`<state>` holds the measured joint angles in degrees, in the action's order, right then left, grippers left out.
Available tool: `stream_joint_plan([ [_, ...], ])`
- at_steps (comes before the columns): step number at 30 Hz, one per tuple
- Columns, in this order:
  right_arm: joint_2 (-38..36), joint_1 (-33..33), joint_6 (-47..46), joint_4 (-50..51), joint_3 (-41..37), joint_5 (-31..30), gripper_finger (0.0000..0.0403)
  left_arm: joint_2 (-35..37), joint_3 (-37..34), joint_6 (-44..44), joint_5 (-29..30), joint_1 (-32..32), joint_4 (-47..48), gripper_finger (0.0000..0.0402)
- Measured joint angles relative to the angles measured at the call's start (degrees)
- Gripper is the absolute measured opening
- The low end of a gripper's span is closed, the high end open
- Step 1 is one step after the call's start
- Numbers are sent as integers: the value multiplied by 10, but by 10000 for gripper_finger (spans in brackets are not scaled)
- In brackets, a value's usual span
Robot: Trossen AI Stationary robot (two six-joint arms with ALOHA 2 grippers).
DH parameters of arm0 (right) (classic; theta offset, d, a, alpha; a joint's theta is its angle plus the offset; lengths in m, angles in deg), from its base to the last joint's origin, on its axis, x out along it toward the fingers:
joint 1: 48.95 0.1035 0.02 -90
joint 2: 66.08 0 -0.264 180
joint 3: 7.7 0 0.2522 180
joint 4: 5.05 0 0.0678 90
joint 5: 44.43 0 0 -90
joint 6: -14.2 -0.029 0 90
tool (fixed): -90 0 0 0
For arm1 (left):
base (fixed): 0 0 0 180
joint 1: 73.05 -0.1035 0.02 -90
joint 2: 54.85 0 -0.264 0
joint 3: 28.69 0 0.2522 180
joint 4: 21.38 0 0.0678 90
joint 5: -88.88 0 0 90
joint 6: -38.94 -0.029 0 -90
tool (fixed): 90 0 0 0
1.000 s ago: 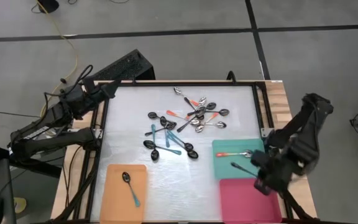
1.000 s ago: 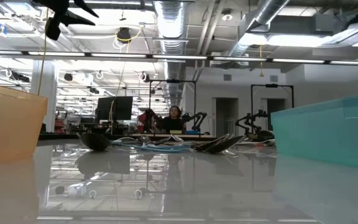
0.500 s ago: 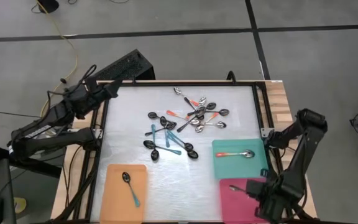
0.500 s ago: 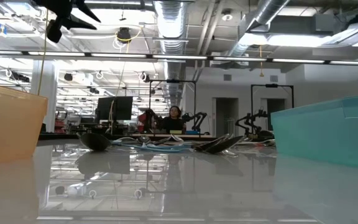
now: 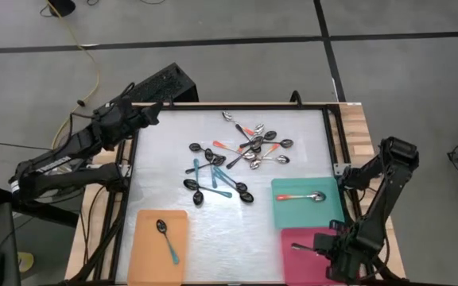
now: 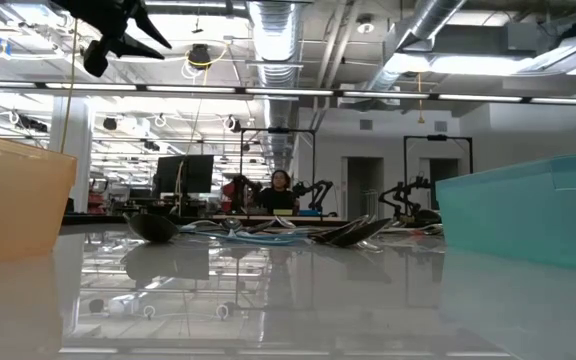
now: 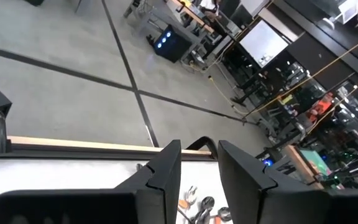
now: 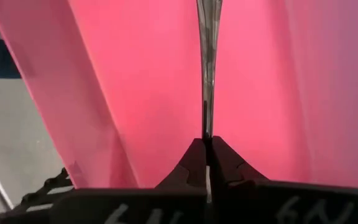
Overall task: Sort silverware by color (type)
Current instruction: Put the black spoon into the pink bin
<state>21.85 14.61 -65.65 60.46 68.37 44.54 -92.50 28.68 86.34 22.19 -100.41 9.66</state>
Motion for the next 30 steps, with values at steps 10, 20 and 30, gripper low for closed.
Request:
stream_joint_plan([
  [10,-36,20,51,-170,-128,24,4,-14,0,4,2,0,-2,90],
  [20,-39,19,55,-268,-205,22,4,-19,0,5,28,0,-5,90],
  [30,-38,19,73,-262,-210,19,34,-19,0,5,31,0,-5,90],
])
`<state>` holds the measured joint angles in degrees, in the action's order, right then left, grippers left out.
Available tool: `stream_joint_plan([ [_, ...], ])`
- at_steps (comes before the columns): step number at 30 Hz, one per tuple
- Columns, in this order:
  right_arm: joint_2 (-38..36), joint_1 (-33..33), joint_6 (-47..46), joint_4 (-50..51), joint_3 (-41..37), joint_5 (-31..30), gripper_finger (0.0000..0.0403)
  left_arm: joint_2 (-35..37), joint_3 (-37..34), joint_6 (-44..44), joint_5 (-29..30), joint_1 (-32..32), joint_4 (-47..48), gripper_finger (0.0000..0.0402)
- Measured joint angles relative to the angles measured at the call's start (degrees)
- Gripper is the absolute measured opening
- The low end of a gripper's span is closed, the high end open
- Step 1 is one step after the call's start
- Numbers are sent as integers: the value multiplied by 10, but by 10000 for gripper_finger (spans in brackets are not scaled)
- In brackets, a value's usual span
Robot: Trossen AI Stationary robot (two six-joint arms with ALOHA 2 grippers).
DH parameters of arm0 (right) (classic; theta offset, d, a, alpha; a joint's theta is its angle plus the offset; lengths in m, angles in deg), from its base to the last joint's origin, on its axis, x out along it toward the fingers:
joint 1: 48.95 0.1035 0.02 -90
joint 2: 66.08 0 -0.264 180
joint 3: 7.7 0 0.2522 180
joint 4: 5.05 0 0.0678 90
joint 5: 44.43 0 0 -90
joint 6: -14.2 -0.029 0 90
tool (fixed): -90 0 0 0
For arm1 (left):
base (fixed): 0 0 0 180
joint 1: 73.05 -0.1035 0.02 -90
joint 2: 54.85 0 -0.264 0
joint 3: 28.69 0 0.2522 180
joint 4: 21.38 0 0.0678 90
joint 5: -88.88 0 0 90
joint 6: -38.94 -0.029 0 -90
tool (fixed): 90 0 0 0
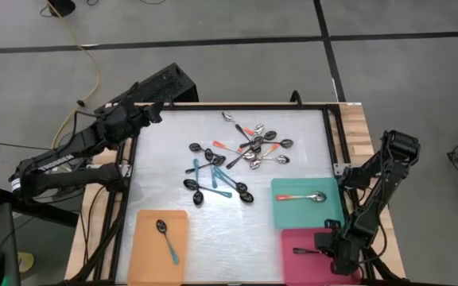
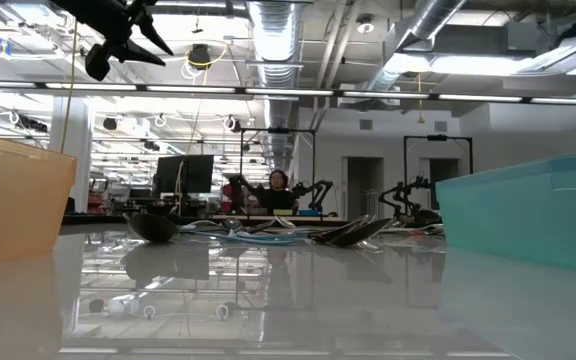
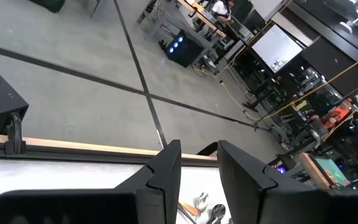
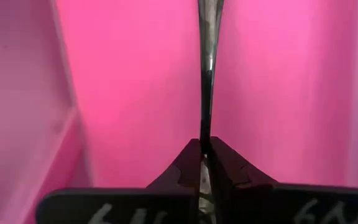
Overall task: Sort silverware by color (type)
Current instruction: Put the black spoon into the pink bin, then put the blue spoon into the orange bin
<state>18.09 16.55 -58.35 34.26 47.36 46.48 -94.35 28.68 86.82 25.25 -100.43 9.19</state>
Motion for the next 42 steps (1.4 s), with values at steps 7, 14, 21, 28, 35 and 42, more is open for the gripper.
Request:
stream_joint_plan([
  [7,1,-4,6,0,0,-6,67,0,0,0,0,0,0,90],
  [14,1,-9,4,1,0,-6,102,0,0,0,13,0,0,90],
  [21,-11,-11,12,-4,-2,-10,122,0,0,0,13,0,-15,90],
  [28,-64,-12,17,6,-2,-11,122,0,0,0,3,0,-13,90],
  [35,-119,-40,6,31,-1,-10,122,0,0,0,-34,0,-13,90],
  [42,-177,-92,10,60,-1,-8,122,0,0,0,-55,0,-13,90],
])
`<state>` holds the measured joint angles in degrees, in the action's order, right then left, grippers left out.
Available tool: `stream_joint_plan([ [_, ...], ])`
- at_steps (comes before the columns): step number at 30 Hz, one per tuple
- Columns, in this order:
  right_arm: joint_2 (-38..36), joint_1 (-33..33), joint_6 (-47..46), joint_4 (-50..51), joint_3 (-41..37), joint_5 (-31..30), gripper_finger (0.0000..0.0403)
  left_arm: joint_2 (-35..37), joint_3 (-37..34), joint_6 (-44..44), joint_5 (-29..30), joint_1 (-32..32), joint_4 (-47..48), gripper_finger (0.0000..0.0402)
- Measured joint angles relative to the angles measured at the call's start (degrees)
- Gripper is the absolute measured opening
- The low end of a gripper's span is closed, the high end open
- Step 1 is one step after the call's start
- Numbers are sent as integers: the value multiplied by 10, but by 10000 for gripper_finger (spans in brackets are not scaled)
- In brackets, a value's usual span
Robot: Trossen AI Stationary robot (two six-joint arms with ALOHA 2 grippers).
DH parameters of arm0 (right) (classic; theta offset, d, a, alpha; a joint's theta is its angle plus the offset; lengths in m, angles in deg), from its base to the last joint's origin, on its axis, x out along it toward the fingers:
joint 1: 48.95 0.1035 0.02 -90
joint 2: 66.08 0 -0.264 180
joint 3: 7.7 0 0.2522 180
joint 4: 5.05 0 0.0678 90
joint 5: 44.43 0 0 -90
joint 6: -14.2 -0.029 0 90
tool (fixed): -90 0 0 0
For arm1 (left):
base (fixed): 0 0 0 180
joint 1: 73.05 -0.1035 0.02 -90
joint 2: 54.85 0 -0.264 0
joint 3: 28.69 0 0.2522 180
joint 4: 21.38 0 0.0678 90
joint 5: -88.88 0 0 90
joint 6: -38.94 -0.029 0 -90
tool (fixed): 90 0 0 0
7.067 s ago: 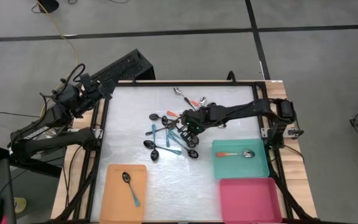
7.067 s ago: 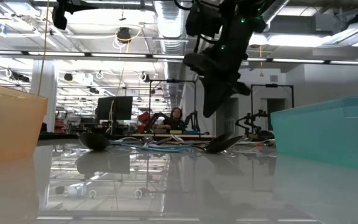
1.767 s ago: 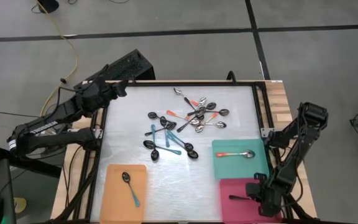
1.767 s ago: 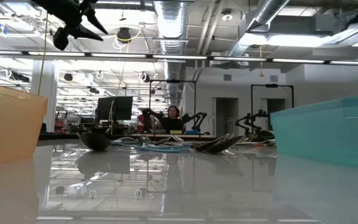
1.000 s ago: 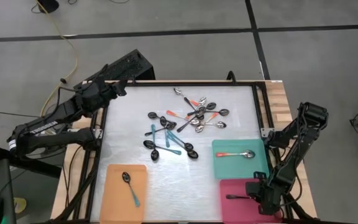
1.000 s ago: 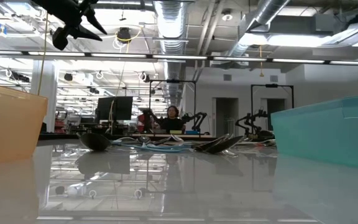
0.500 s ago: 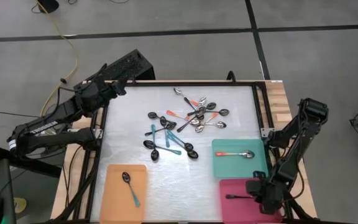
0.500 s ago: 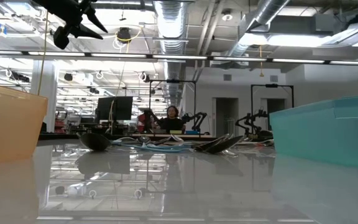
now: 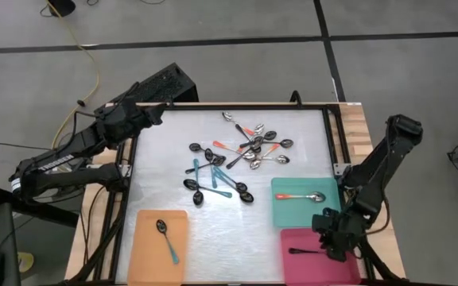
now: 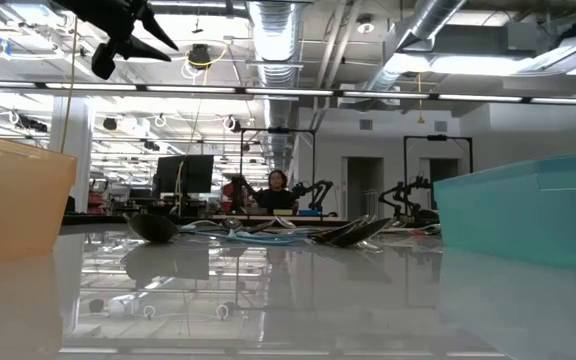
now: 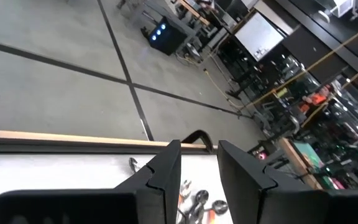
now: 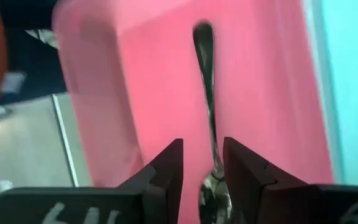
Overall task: Sort silverware by color (type)
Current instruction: Put the blue spoon into the orange bin
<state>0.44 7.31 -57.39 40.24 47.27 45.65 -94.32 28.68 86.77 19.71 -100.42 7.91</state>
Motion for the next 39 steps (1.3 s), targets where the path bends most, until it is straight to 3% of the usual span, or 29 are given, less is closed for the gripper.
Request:
stream_joint_plan([
  [10,-79,-82,3,56,0,0,122,0,0,-2,-82,0,0,90],
  [17,-132,-156,22,113,0,0,122,1,0,-2,-86,0,0,90],
  [25,-150,-288,101,104,0,-30,122,1,0,-3,-111,0,0,90],
  [31,-147,-405,209,14,1,-42,122,1,0,-15,-126,0,0,90],
  [39,-147,-571,315,-193,1,-96,122,1,0,-18,-131,0,0,90],
])
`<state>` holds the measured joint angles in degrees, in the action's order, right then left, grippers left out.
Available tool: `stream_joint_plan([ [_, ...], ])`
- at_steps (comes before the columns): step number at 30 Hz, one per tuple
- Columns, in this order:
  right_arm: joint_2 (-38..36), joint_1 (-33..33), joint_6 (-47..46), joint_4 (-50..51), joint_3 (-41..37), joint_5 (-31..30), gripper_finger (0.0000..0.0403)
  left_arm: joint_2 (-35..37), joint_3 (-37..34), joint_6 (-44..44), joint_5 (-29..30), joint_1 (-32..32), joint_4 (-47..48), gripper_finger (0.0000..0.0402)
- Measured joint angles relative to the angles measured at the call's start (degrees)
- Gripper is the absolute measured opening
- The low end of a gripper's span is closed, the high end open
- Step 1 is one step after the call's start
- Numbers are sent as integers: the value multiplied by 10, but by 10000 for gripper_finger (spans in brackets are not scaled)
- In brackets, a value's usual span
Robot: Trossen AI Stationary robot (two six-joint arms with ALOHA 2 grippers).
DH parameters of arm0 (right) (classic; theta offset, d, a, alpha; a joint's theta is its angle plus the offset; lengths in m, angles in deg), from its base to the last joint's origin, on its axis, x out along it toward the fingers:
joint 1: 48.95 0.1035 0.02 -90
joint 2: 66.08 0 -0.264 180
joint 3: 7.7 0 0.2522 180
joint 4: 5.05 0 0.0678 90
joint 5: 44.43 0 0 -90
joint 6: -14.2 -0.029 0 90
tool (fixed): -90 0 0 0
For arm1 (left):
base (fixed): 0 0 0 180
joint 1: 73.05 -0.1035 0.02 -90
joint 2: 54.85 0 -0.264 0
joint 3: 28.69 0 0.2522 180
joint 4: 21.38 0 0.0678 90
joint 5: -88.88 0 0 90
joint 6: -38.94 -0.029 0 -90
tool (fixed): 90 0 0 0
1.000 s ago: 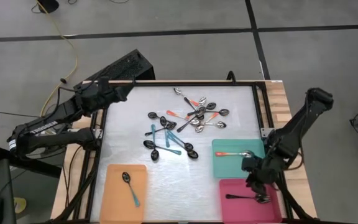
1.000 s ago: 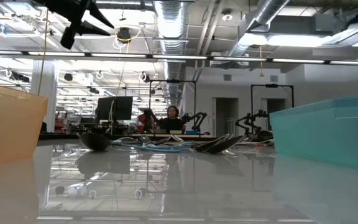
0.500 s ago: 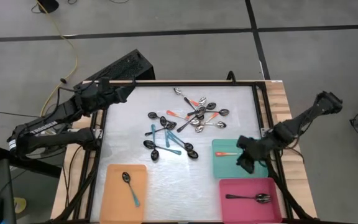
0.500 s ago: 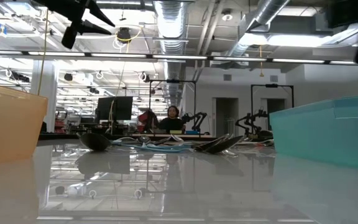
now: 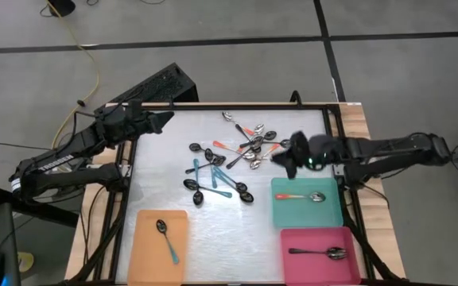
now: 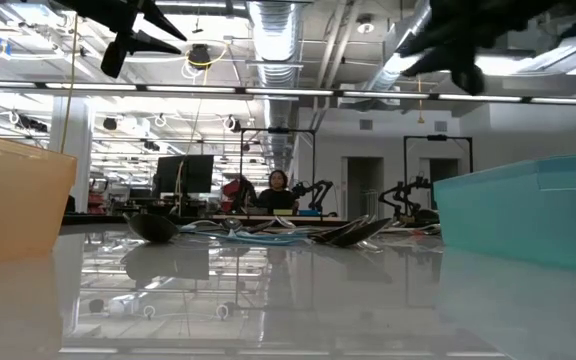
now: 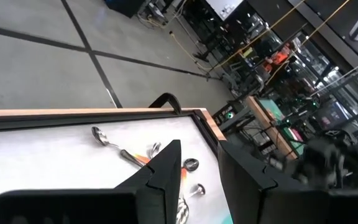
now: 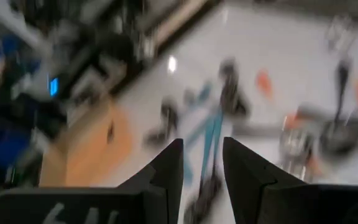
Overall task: Sort silverware by color (type)
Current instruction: Put the blue spoon into the orange bin
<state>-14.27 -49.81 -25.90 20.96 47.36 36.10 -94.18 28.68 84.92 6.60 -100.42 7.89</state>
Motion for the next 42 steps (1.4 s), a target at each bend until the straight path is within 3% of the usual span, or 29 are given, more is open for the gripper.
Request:
stream_joint_plan([
  [5,9,-82,29,-98,0,-16,122,0,0,-22,-31,0,0,90],
  [11,29,-131,31,-118,1,-12,122,0,0,-62,-64,0,0,90],
  [24,137,-146,92,-110,2,24,127,-19,0,-132,26,0,-6,90],
  [31,188,-154,164,-83,20,81,178,-47,1,-92,36,6,-42,90],
  [37,230,-166,273,19,112,81,237,-81,1,-89,51,11,-50,90],
  [42,280,-165,348,81,193,81,250,-111,1,-121,47,10,-43,90],
])
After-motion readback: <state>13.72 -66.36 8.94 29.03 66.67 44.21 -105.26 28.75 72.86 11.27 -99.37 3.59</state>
